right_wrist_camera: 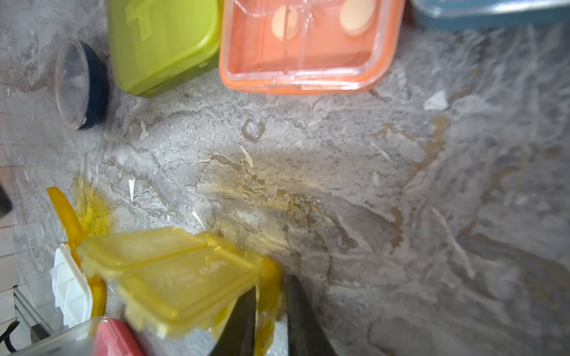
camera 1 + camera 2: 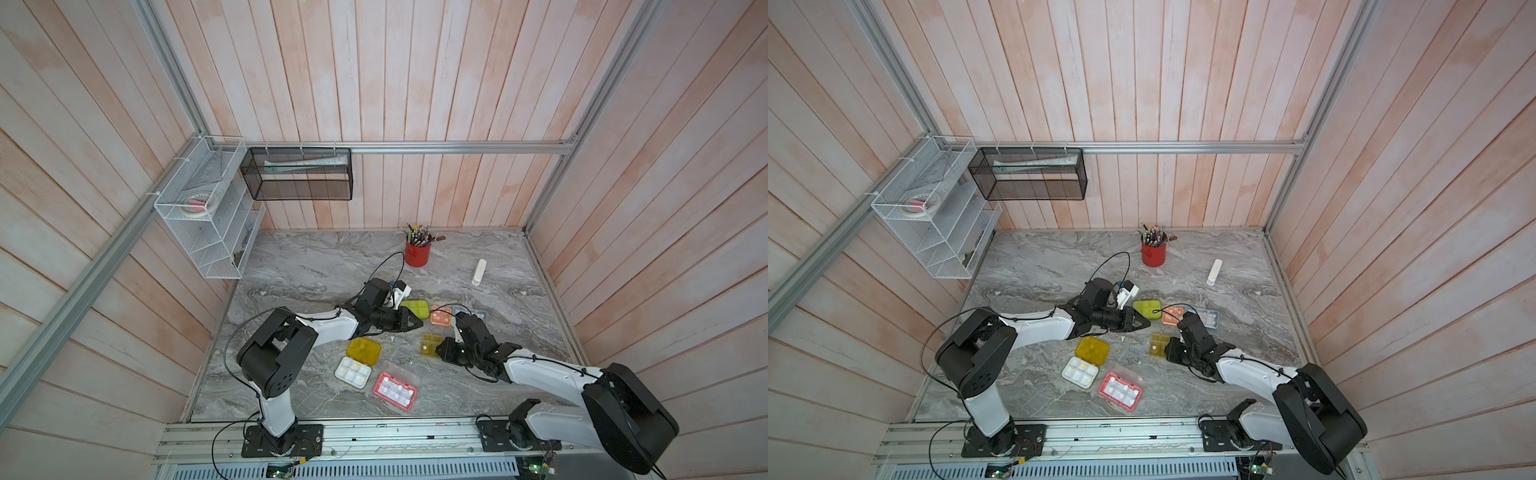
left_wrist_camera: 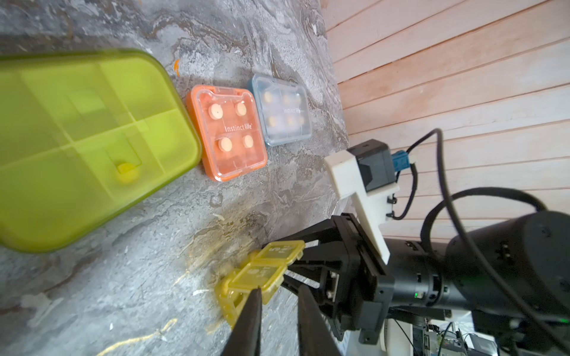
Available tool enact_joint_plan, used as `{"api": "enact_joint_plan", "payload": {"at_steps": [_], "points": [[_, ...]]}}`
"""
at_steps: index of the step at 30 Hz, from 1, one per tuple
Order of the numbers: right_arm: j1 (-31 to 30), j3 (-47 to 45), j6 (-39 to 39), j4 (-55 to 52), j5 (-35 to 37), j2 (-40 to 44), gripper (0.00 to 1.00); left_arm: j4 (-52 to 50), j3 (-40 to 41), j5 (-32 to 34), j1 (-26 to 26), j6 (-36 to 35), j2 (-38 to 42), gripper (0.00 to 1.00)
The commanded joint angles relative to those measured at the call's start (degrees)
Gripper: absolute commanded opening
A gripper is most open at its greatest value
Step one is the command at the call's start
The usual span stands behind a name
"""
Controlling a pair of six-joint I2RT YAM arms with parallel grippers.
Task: Close pillboxes
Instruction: Close the lid on the pillbox.
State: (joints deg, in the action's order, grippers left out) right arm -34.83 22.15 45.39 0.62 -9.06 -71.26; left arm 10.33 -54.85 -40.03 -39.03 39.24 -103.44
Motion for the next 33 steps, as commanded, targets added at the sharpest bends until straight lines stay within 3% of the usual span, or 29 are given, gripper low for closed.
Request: {"api": "enact_joint_plan", "payload": {"at_steps": [1, 15, 33], "points": [[-0.4, 1.0, -0.4, -1.1, 0.3, 0.1, 0.21, 1.1, 0.6, 0.4, 0.0, -0.8, -2.1, 0.23], [-0.4, 1.7, -0.8, -1.5, 0.3, -0.4, 0.21, -0.8, -3.1, 0.5, -2.8, -2.4, -6.3, 0.2], [-0.5, 2.2, -0.4, -1.9, 1.1, -1.3, 0.21, -3.2, -2.7, 1.3, -5.2, -4.4, -5.1, 0.16]]}}
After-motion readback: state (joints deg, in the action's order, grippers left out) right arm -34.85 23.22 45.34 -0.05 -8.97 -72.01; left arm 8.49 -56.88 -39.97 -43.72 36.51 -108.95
